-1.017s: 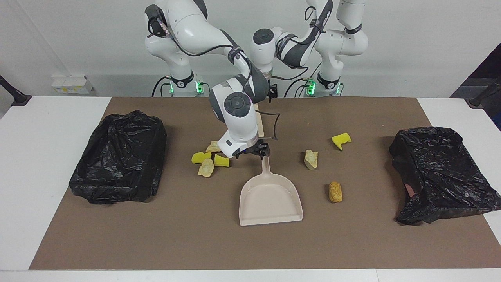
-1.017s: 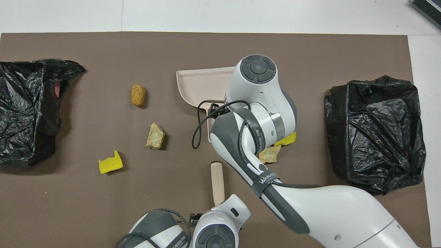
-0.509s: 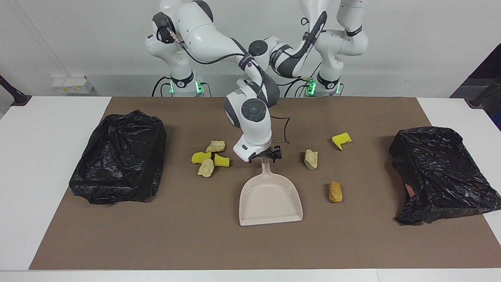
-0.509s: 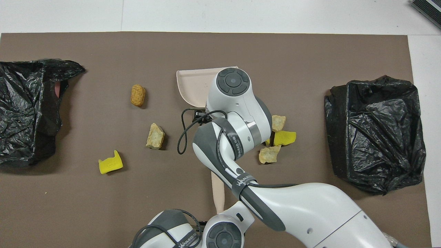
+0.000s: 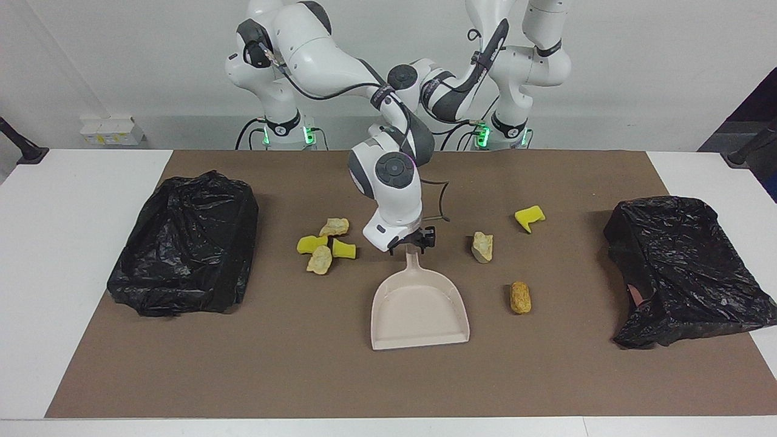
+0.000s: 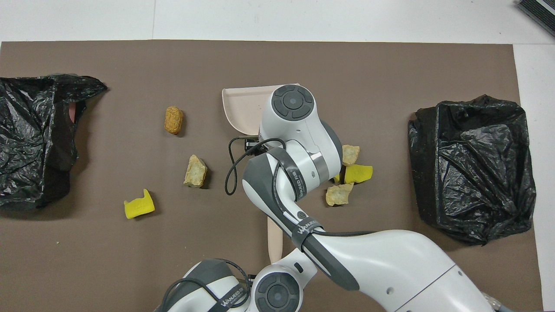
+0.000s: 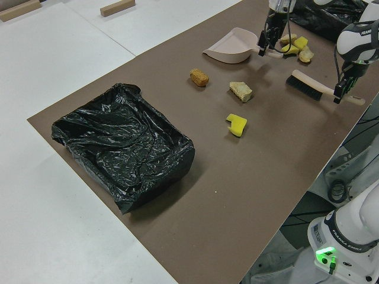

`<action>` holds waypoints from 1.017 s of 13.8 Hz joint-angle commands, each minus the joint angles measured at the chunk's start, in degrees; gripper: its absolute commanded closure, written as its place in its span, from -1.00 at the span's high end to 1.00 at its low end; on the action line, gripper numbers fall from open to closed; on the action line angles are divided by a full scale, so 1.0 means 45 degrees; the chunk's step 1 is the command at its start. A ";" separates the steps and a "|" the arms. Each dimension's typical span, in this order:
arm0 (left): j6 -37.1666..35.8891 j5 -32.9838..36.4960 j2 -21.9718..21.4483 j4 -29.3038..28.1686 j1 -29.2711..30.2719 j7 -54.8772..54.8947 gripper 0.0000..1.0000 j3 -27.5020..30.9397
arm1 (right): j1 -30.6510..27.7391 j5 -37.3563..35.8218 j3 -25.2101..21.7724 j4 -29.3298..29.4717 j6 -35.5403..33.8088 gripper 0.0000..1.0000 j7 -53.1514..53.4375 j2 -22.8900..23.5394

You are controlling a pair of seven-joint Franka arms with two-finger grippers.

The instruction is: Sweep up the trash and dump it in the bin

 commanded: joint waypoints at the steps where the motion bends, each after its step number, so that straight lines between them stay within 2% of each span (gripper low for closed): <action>1: -0.1240 -0.0105 -0.0372 0.0349 0.0451 0.1388 -1.00 0.0205 | -0.0125 -0.0182 0.0119 0.0353 -0.0379 -1.00 -0.0311 0.0079; 5: -0.4053 0.0090 -0.1424 0.1191 0.0335 0.3770 -1.00 0.2291 | -0.0301 -0.0181 0.0119 0.0334 -0.0379 -1.00 -0.0855 -0.0116; 7: -0.4740 0.0478 -0.2166 0.1191 0.0451 0.5352 -1.00 0.3500 | -0.0515 0.0051 0.0119 0.0236 -0.0399 -1.00 -0.3050 -0.0427; 9: -0.4763 0.1141 -0.2559 0.1327 0.0335 0.7380 -1.00 0.5569 | -0.0632 0.0131 0.0099 -0.0288 -0.0632 -1.00 -0.4427 -0.1012; 11: -0.4685 0.2409 -0.2094 0.1970 0.0471 0.8637 -1.00 0.6491 | -0.1099 0.0131 0.0099 -0.1010 -0.0769 -1.00 -0.6139 -0.1889; 14: -0.4549 0.3039 -0.0962 0.3296 0.0413 1.0838 -1.00 0.8677 | -0.2016 0.0112 0.0080 -0.2124 -0.1841 -1.00 -1.1154 -0.3218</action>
